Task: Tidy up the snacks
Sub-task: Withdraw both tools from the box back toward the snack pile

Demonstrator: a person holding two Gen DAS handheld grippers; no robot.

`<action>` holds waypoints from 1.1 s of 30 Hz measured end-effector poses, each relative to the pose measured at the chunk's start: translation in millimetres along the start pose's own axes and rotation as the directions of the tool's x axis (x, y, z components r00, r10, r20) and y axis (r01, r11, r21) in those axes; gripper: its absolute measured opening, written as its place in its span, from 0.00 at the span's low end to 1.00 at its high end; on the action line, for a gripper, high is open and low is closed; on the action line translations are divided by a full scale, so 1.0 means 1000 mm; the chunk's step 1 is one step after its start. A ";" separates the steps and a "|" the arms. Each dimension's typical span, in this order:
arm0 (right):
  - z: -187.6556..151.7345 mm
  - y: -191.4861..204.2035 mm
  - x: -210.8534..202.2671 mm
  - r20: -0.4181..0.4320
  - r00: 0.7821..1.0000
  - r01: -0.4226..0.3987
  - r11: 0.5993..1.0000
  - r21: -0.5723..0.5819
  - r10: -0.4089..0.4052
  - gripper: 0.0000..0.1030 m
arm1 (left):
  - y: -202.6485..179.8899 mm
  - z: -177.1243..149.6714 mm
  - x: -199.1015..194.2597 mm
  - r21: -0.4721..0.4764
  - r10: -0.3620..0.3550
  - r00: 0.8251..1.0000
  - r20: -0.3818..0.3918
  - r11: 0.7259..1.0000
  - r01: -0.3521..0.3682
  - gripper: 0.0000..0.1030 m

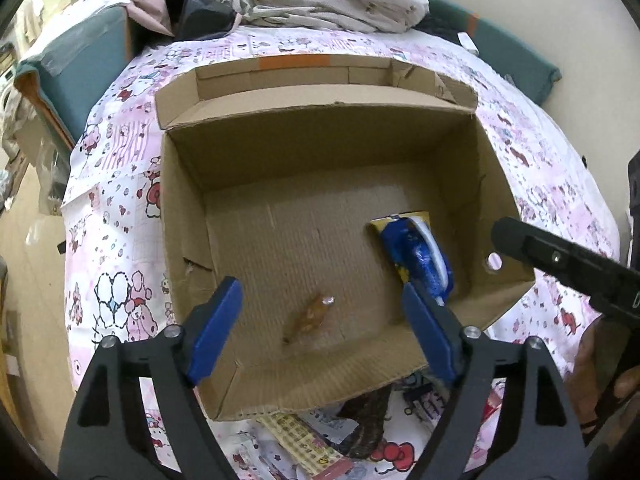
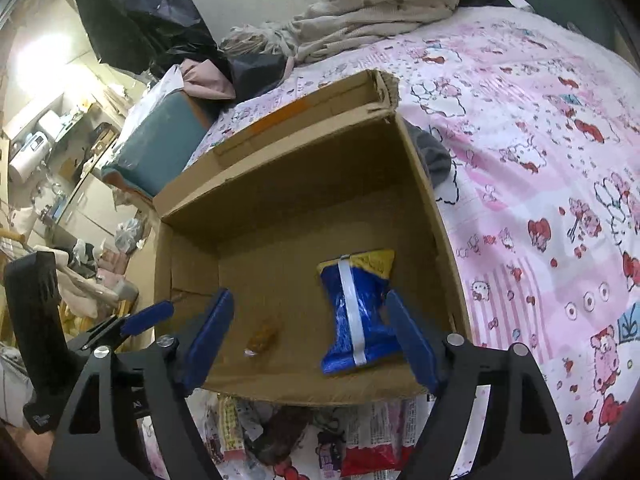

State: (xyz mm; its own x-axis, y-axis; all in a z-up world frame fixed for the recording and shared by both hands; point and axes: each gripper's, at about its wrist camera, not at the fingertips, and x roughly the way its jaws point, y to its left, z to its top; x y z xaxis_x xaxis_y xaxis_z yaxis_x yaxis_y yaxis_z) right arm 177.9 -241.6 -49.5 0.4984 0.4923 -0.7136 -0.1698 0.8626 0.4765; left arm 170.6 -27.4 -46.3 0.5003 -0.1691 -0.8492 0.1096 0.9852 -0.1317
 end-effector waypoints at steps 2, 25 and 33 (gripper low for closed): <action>0.000 0.000 0.000 -0.001 1.000 0.002 1.000 0.002 -0.002 0.81 | 0.002 0.000 -0.003 -0.012 -0.004 1.000 0.006 1.000 0.005 0.78; -0.060 0.016 -0.041 -0.076 0.997 0.022 1.000 -0.017 -0.023 0.95 | 0.020 -0.036 -0.071 -0.081 0.056 0.988 0.147 0.996 -0.044 0.96; -0.077 0.023 -0.043 -0.089 0.991 0.095 0.992 -0.089 -0.103 0.95 | 0.029 -0.058 -0.091 -0.036 0.113 0.976 0.188 0.993 -0.108 0.96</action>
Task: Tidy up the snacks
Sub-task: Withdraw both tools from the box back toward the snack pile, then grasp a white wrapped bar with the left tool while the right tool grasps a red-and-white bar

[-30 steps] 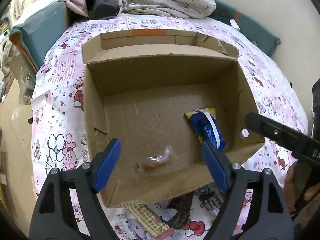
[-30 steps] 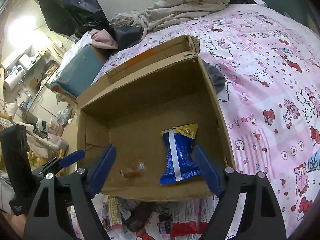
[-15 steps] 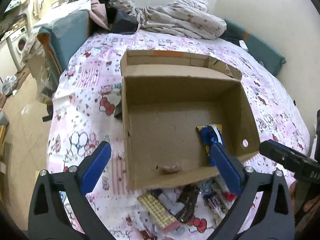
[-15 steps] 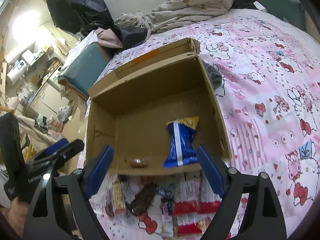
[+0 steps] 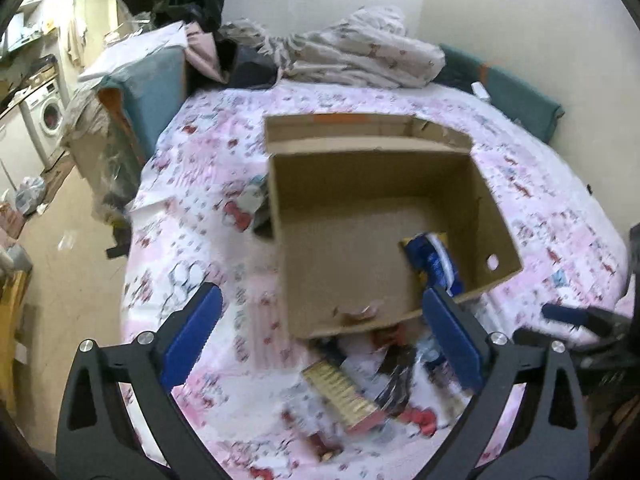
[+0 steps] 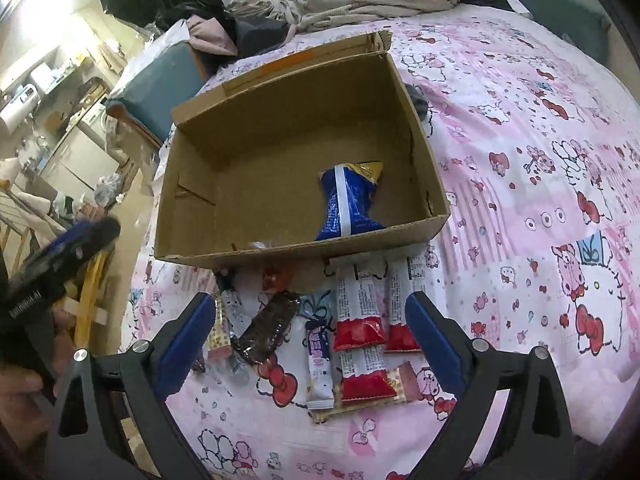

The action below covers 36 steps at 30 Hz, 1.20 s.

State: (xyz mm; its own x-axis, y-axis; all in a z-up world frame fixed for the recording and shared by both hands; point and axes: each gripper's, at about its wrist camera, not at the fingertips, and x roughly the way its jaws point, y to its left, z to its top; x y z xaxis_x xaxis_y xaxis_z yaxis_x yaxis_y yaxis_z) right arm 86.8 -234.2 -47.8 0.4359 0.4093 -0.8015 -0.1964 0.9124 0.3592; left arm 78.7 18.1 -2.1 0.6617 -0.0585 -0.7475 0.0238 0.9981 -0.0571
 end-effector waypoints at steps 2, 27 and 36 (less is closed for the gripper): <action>0.000 -0.001 -0.004 0.021 1.000 -0.008 1.000 0.006 0.008 0.95 | 0.006 -0.003 0.000 -0.021 -0.006 1.000 -0.023 1.000 0.005 0.96; -0.002 -0.052 -0.013 0.028 0.996 -0.087 0.953 0.291 0.082 0.95 | 0.039 -0.083 0.083 -0.299 -0.078 0.876 -0.476 0.951 -0.078 0.36; -0.006 -0.070 -0.002 -0.020 0.998 -0.054 0.928 0.368 0.066 0.95 | 0.022 -0.100 0.099 -0.253 -0.096 0.819 -0.566 0.966 -0.062 0.13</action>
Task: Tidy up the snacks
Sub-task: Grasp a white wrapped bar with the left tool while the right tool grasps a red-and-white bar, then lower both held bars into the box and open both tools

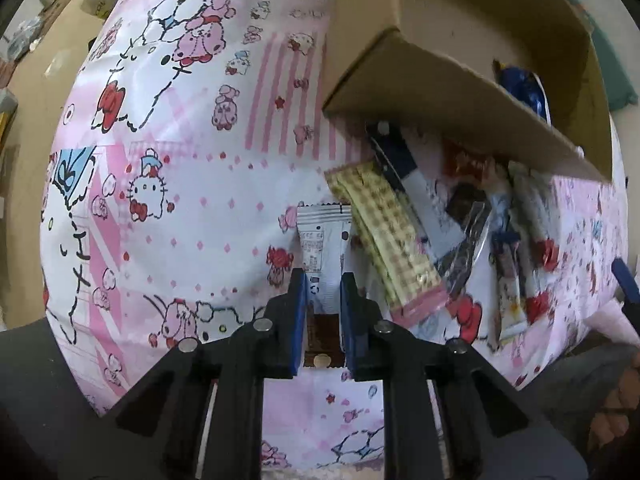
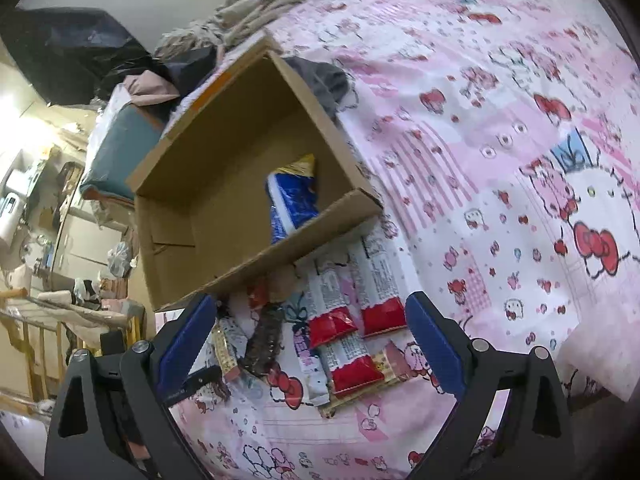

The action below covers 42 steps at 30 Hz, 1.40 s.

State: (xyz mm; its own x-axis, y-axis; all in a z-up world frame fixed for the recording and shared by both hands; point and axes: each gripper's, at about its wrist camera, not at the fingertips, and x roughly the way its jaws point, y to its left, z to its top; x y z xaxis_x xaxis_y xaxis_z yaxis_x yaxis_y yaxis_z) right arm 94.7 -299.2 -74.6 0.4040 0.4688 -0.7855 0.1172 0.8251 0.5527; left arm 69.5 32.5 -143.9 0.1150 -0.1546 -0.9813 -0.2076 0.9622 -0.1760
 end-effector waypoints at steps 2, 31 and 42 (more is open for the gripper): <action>0.001 -0.004 0.006 -0.024 1.000 -0.006 1.000 0.027 0.007 0.95 | -0.005 -0.002 -0.007 0.020 0.005 1.000 0.026 1.000 -0.005 0.13; -0.025 0.061 0.086 -0.214 0.945 0.158 0.916 -0.369 -0.249 0.31 | -0.001 -0.003 -0.047 0.002 -0.001 0.991 0.133 1.000 0.001 0.13; -0.056 0.067 0.046 -0.257 0.965 -0.028 0.946 -0.324 -0.059 0.31 | 0.001 -0.008 -0.060 0.020 0.056 0.977 0.204 0.998 -0.061 0.13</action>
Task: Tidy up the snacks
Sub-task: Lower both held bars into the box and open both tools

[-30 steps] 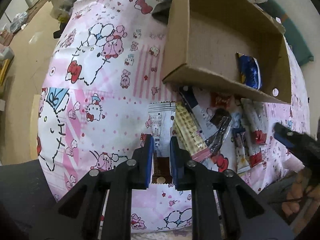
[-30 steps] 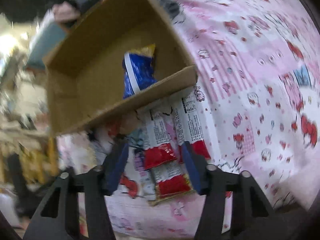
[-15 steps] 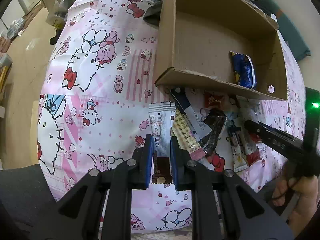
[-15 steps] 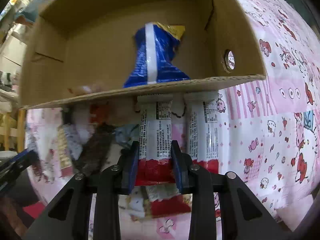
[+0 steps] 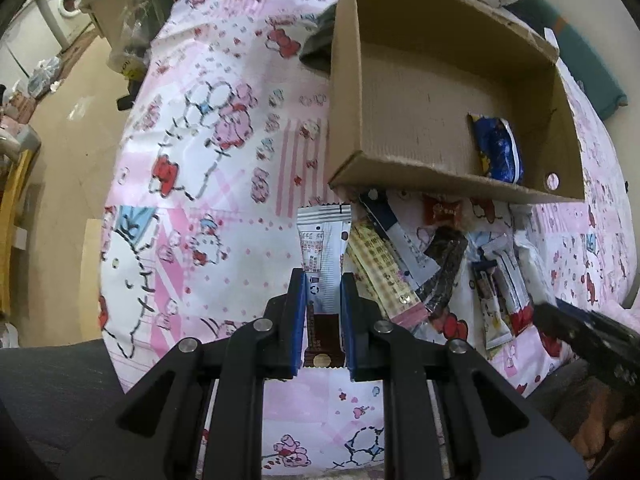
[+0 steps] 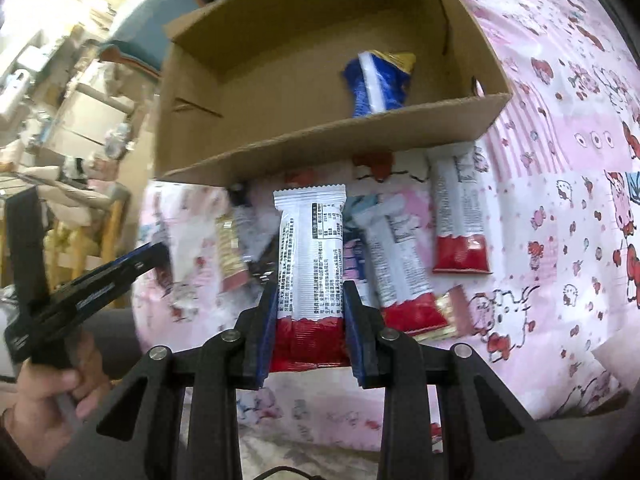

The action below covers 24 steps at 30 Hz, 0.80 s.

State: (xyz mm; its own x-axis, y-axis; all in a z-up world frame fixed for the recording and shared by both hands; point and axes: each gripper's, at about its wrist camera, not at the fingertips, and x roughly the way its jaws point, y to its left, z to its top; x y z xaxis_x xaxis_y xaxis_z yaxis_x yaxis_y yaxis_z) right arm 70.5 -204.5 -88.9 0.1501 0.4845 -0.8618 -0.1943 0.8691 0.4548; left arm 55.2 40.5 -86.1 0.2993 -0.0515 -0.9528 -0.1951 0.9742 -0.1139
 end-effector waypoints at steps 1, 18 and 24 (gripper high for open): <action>0.000 0.001 -0.005 0.014 1.000 -0.010 1.000 -0.009 0.010 0.31 | 0.000 0.000 -0.002 -0.001 0.003 1.000 0.011 1.000 -0.003 0.13; 0.016 0.013 -0.089 0.393 0.902 -0.158 0.983 -0.093 0.182 0.31 | -0.036 0.035 -0.072 0.136 -0.022 0.964 0.265 0.991 -0.015 0.13; 0.041 -0.003 -0.101 0.459 0.872 -0.167 0.985 -0.047 0.169 0.31 | -0.059 0.071 -0.082 0.178 -0.069 0.955 0.289 0.984 0.017 0.13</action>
State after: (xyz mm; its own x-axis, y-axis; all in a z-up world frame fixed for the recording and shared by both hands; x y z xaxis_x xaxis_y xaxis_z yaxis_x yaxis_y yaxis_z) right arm 95.3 -252.5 6.2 0.5425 0.6154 -0.5718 -0.2618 0.7706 0.5810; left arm 108.6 3.4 18.8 0.5692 -0.0531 -0.8205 -0.0202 0.9967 -0.0785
